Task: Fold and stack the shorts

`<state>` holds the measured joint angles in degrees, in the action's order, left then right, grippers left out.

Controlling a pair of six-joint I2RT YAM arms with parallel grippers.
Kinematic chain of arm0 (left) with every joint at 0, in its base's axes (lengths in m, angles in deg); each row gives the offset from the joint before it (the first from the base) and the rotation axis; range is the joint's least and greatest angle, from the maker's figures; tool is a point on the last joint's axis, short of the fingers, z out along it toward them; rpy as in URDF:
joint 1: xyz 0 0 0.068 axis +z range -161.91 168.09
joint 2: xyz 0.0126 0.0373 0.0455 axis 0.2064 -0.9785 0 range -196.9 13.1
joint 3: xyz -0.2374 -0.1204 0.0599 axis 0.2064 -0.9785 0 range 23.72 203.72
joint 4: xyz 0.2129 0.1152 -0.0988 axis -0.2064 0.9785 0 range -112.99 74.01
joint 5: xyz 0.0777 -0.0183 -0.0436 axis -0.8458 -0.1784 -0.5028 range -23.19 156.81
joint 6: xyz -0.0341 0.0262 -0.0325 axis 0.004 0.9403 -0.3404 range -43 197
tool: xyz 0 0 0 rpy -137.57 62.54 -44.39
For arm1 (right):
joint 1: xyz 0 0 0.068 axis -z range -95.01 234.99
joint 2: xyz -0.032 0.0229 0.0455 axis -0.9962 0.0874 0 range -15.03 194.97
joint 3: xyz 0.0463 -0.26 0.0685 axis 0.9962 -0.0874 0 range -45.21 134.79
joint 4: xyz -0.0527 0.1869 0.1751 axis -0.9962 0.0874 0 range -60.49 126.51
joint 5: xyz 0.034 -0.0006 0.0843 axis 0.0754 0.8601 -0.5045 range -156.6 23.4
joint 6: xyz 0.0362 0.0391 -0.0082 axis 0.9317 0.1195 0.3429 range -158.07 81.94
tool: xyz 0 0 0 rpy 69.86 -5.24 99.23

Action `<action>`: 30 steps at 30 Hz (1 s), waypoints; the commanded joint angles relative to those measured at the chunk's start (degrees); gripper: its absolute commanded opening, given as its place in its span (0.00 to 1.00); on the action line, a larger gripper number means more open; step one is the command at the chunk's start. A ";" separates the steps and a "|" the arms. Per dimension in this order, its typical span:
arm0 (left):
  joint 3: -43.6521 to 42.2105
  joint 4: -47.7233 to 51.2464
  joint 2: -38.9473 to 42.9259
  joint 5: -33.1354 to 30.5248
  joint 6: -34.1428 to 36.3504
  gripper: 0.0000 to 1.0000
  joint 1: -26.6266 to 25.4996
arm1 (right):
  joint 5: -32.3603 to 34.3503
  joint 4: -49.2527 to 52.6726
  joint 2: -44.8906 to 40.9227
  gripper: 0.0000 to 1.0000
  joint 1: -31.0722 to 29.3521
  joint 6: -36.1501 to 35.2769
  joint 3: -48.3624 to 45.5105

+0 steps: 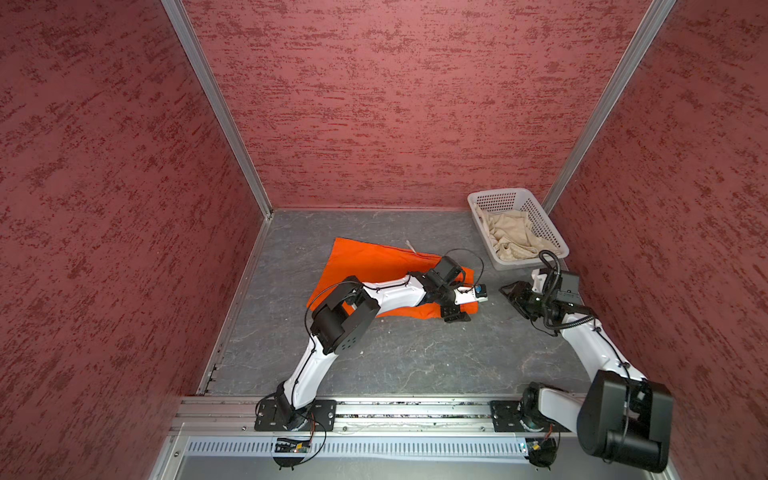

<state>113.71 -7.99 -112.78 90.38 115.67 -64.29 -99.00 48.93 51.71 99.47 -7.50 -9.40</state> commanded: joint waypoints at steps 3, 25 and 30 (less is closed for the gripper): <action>-0.55 0.55 -1.97 -8.88 4.70 0.68 -1.33 | -3.81 -5.26 -0.15 0.59 0.38 2.34 -2.03; -23.85 -43.78 12.11 9.09 -26.80 0.12 5.97 | -14.72 -43.17 8.53 0.88 -9.11 42.04 -13.12; -24.60 -44.89 11.97 9.86 -25.98 0.13 5.92 | -15.76 -52.16 12.90 0.89 -11.51 47.61 -14.01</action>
<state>89.28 -47.73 -102.33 97.81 90.69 -58.30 -113.21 6.36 63.41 88.89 33.42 -22.84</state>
